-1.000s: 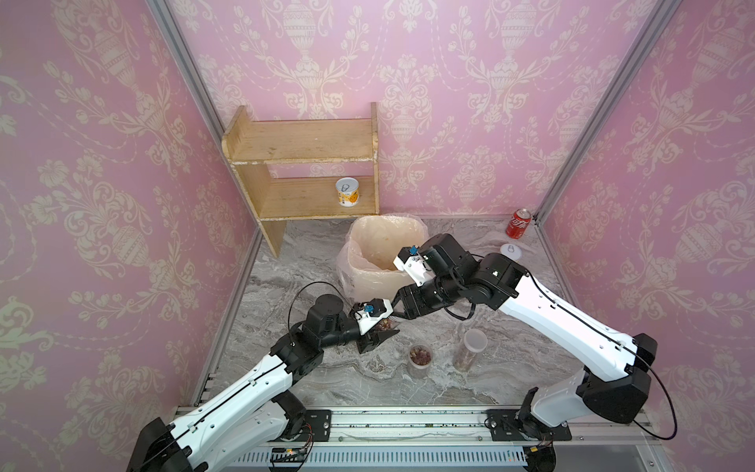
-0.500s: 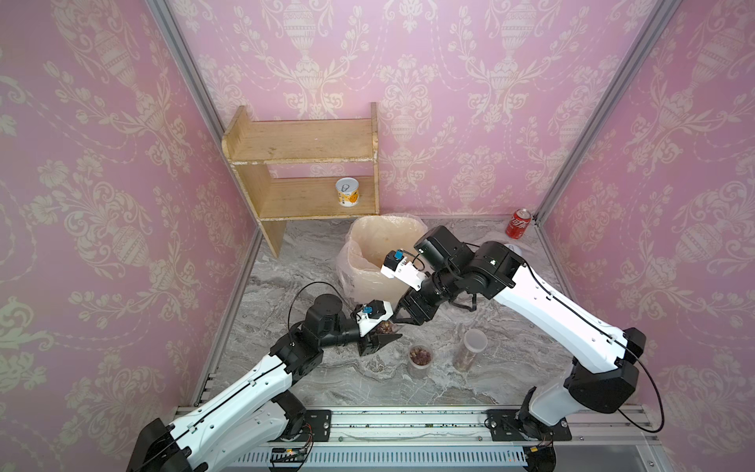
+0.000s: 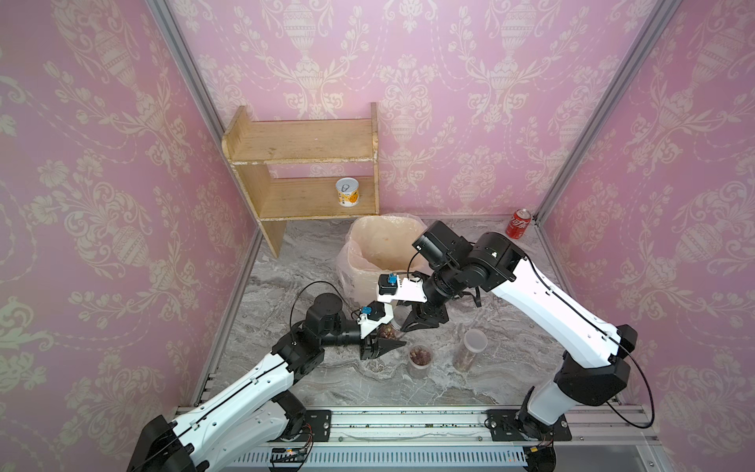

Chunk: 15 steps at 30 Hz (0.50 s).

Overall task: Empty the moldy dried flower tea in the jars
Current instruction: Unscrew the lid from the jar.

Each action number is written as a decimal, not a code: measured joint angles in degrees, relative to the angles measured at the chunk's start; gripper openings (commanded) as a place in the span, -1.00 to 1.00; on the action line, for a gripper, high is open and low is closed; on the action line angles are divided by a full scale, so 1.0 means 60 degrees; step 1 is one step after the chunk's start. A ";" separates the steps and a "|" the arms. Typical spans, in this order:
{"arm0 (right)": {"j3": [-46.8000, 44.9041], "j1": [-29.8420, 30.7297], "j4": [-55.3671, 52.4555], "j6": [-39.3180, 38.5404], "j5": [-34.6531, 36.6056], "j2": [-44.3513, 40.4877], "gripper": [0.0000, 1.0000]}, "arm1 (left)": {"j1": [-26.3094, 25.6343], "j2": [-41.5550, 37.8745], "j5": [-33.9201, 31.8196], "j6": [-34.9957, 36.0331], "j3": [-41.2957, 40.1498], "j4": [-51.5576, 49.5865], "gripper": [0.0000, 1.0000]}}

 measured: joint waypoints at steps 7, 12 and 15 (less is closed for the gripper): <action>-0.0004 0.0025 -0.0091 -0.0947 -0.0018 0.0004 -0.12 | 0.0000 0.0058 0.0164 0.0000 0.0000 0.0015 -0.90; -0.0215 0.0025 0.0168 -0.0973 -0.0036 -0.0084 0.76 | -0.0004 0.0058 0.0157 -0.0044 -0.0011 0.0018 -0.89; -0.0470 0.0044 0.0703 -0.0758 0.0029 -0.0168 0.86 | -0.0011 0.0055 0.0055 -0.0055 -0.0015 0.0015 -0.89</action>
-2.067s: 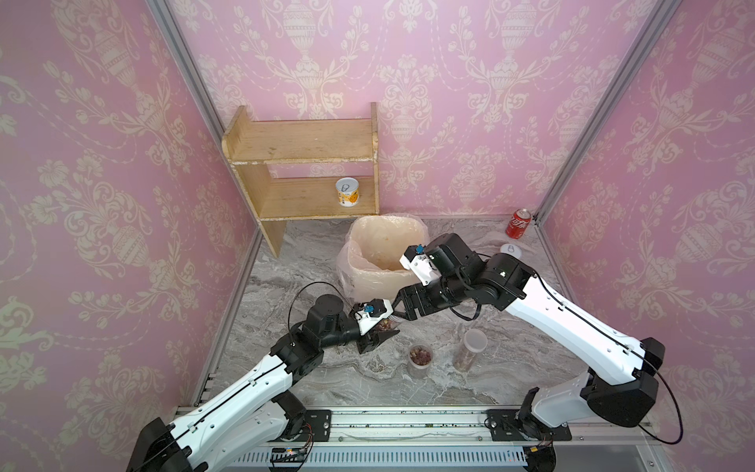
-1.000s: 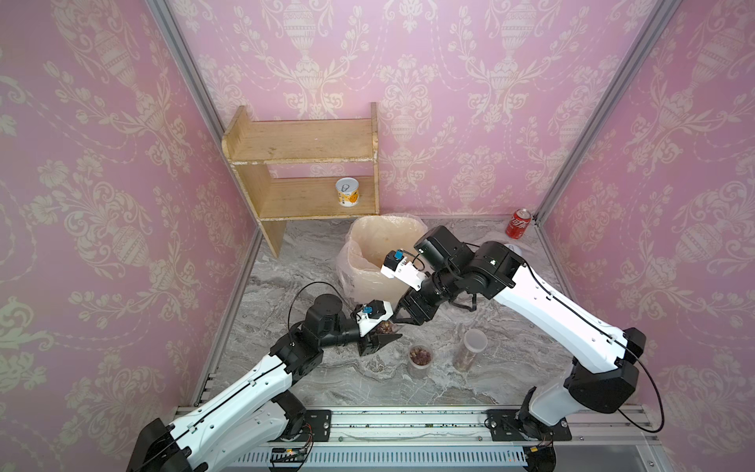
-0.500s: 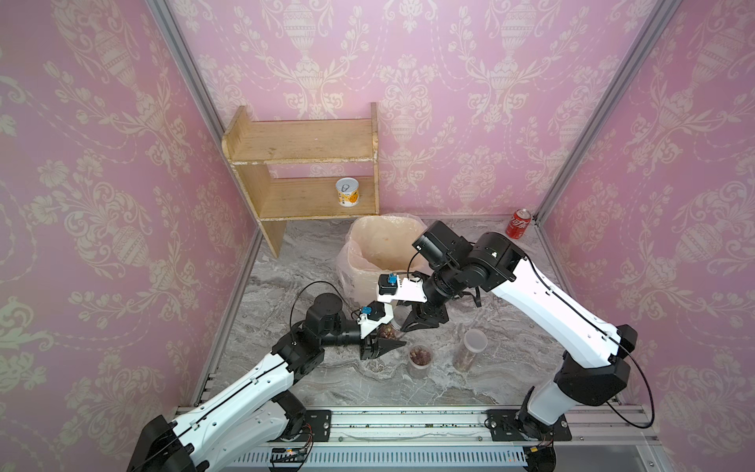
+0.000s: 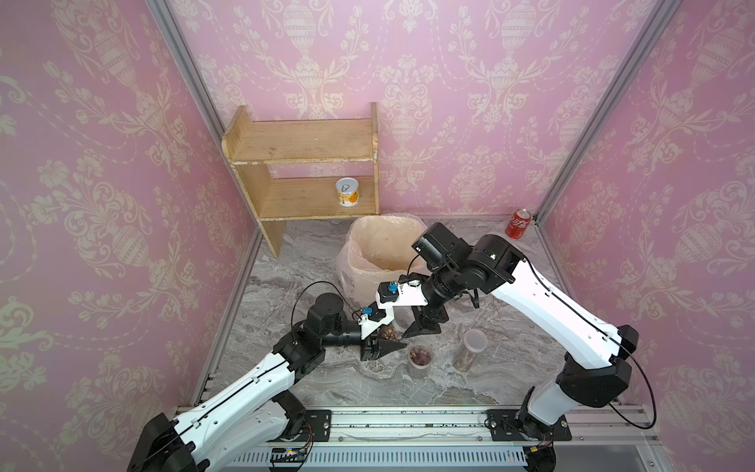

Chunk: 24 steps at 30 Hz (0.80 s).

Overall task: Empty the moldy dried flower tea in the jars
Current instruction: Unscrew the lid from the jar.

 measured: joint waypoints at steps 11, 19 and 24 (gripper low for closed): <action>-0.2109 -0.0091 0.2211 0.3413 0.0200 -0.2339 0.99 | 0.0000 -0.0586 -0.1974 0.0364 -0.0102 -0.0157 -0.88; -0.2251 -0.0652 0.2565 0.8874 0.1530 -0.2871 0.88 | 0.0000 -0.0699 -0.3158 0.0936 -0.0102 -0.0645 -0.88; -0.2466 -0.0667 0.2626 1.0998 0.1592 -0.2204 0.81 | 0.0000 -0.0699 -0.3493 0.1133 -0.0102 -0.0929 -0.88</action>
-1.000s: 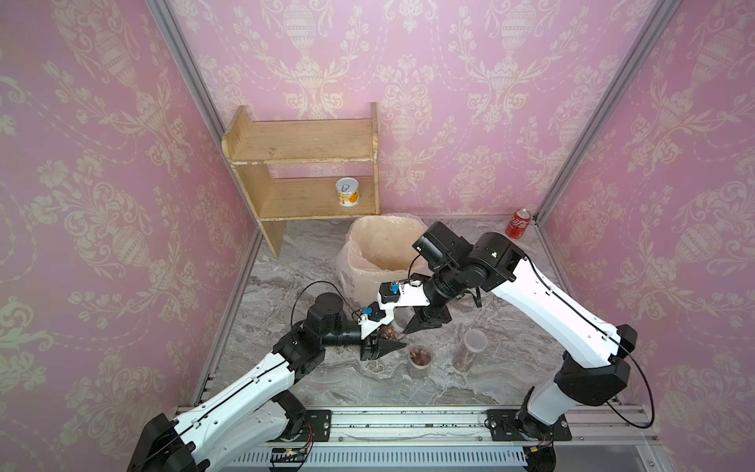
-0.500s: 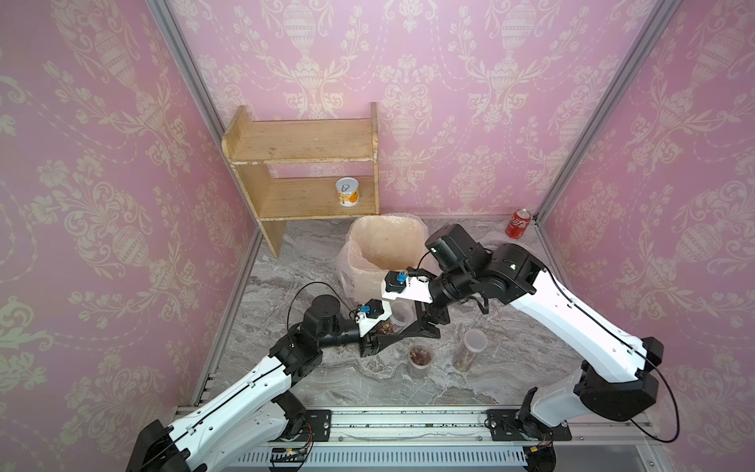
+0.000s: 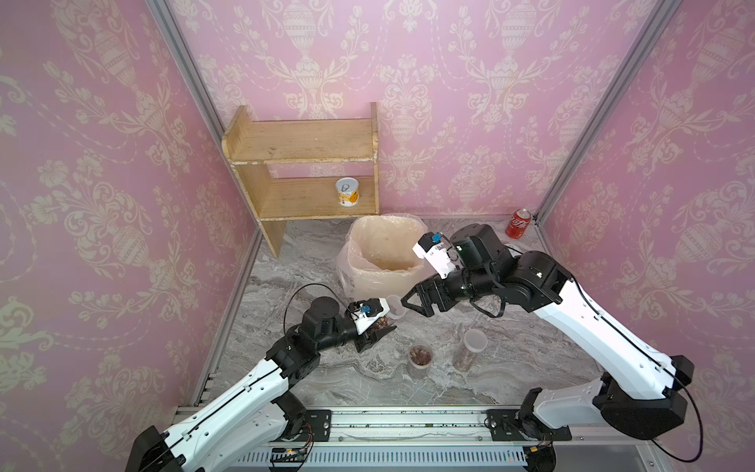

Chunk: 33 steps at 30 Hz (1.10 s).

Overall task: Empty the moldy dried flower tea in the jars
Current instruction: Unscrew the lid from the jar.

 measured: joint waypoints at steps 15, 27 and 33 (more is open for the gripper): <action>-0.0047 0.0193 0.0452 0.1526 -0.0576 0.1031 0.67 | 0.0000 0.0004 -0.0033 0.0033 0.0000 -0.0044 -0.87; -0.0047 0.0463 0.0550 0.1548 -0.0874 0.1428 0.21 | 0.0000 0.0004 -0.0029 0.0033 0.0000 -0.0044 -0.86; -0.0026 0.0503 0.0495 0.1472 -0.0823 0.1490 0.10 | 0.0000 0.0018 -0.0033 0.0029 0.0000 -0.0142 -0.85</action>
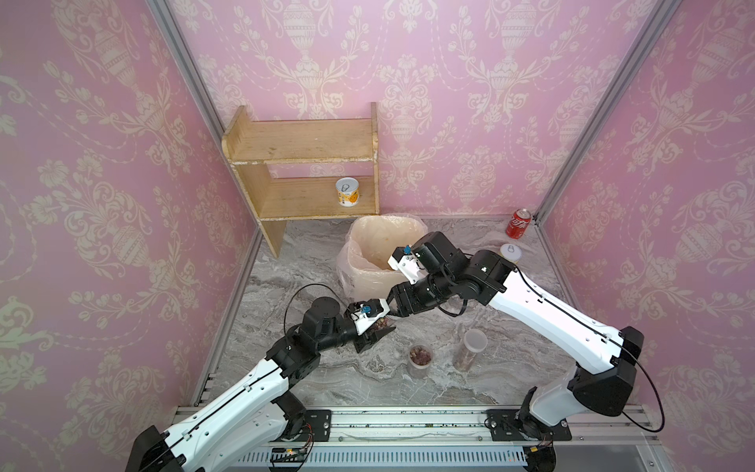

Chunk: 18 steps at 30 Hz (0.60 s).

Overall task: Empty the moldy dried flower tea in the jars
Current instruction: Unscrew the lid from the jar.

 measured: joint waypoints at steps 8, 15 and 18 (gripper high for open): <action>0.0448 0.0004 -0.0579 -0.1657 -0.0055 0.0178 0.00 | 0.0000 0.0004 0.0251 -0.0036 0.0000 0.0036 -0.86; 0.1315 -0.0011 -0.1887 -0.5996 -0.0634 0.0543 -0.04 | 0.0011 0.0091 0.1530 -0.0579 -0.0044 0.0175 -0.88; 0.1869 -0.0011 -0.2586 -0.8105 -0.0860 0.0758 -0.10 | 0.0011 0.0182 0.2186 -0.0911 -0.0055 0.0419 -0.88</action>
